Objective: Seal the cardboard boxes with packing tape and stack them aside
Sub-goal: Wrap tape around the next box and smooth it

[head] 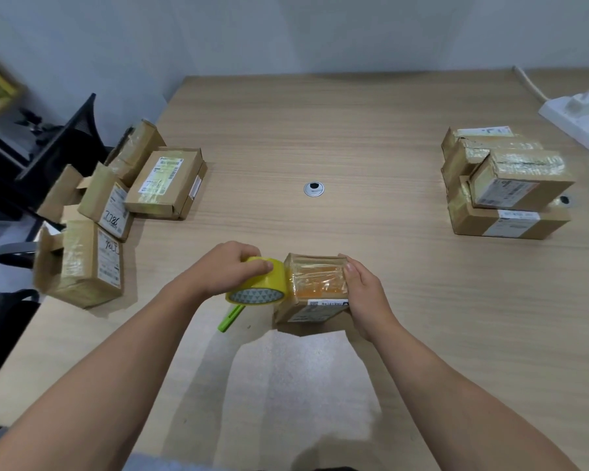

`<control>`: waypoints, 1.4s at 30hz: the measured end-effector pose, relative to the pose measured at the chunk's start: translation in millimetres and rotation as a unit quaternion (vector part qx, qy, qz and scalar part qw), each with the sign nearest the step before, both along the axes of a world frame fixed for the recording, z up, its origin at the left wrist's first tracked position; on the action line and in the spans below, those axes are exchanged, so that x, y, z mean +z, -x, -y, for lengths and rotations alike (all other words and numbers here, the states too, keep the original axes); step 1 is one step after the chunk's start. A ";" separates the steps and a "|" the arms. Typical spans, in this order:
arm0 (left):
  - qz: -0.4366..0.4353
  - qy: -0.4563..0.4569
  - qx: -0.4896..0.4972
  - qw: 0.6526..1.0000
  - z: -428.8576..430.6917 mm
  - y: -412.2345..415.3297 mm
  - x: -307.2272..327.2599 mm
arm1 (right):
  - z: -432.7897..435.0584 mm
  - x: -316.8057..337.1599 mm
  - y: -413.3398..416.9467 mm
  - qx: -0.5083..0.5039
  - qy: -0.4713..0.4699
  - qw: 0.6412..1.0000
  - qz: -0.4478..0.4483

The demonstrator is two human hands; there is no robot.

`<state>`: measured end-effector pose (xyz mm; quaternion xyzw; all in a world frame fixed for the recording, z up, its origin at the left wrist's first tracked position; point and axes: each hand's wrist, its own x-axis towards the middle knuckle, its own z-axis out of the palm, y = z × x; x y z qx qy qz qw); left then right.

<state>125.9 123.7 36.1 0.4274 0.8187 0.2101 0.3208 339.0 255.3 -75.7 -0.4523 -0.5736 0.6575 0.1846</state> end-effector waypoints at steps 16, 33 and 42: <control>0.162 -0.090 -0.014 0.983 -16.3 -15.1 5.9 | -13.3 14.9 -18.2 0.002 -0.150 0.982 0.114; 0.267 -0.121 0.007 0.956 -33.3 -33.8 -4.2 | -8.8 -7.1 -22.0 0.009 -0.097 0.975 0.202; 0.246 -0.101 0.008 0.964 -50.6 -47.5 -13.3 | -5.4 4.6 -17.7 -0.014 -0.012 0.999 0.028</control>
